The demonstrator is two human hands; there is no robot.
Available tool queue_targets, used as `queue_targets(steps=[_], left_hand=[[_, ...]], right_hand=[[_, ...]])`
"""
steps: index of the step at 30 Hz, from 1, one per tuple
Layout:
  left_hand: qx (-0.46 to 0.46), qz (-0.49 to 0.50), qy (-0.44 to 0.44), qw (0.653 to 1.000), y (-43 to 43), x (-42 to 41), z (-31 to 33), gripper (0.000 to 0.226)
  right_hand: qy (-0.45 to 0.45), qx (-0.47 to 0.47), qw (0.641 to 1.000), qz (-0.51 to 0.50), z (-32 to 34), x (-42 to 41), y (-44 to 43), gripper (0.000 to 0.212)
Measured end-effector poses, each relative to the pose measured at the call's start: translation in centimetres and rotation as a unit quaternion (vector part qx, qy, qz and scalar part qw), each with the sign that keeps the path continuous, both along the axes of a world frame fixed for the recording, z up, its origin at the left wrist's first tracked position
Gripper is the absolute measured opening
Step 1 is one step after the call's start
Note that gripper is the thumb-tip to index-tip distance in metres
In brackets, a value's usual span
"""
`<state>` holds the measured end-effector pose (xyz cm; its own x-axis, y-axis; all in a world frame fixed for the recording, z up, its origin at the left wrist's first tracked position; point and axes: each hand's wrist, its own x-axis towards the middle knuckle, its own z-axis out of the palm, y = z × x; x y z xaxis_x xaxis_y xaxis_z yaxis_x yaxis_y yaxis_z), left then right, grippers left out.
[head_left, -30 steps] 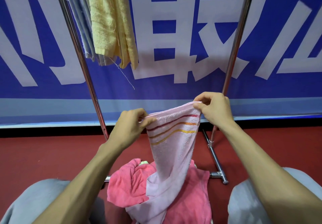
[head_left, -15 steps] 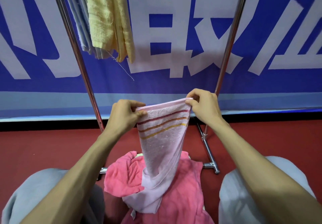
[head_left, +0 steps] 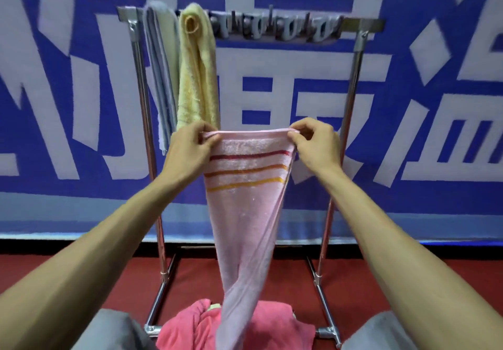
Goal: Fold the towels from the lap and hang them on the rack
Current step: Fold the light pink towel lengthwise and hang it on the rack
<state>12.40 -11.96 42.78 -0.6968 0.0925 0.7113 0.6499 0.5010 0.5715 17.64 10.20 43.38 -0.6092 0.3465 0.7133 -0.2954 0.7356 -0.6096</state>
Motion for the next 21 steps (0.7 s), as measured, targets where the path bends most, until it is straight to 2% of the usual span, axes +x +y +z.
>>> queue_targets(steps=[4,8,11,13,15,17,21], left_hand=[[-0.027,0.019,0.065,0.997,-0.1,0.1,5.5,0.017],[-0.006,0.040,0.107,0.993,-0.6,0.4,10.9,0.017],[0.074,0.004,0.204,0.976,-0.9,1.7,14.0,0.021],[0.062,0.001,0.240,0.969,-0.8,2.2,14.9,0.027],[0.067,-0.005,0.236,0.969,-0.6,2.6,15.1,0.025],[0.110,-0.022,0.222,0.969,-0.4,2.9,15.2,0.026],[0.089,-0.032,0.188,0.978,-0.4,2.9,14.9,0.020]], right_hand=[[0.013,-0.012,1.000,0.006,5.5,0.5,-1.1,0.011],[0.020,0.036,0.999,-0.006,10.1,1.2,-1.7,0.013],[0.103,0.043,0.993,0.024,14.0,2.5,-2.3,0.012],[0.167,0.018,0.985,0.034,15.5,2.9,-2.4,0.011],[0.176,0.002,0.984,0.035,15.8,3.0,-2.5,0.011],[0.181,0.009,0.983,0.031,15.5,3.0,-2.3,0.011],[0.150,0.101,0.983,0.014,15.3,3.6,-1.6,0.015]])
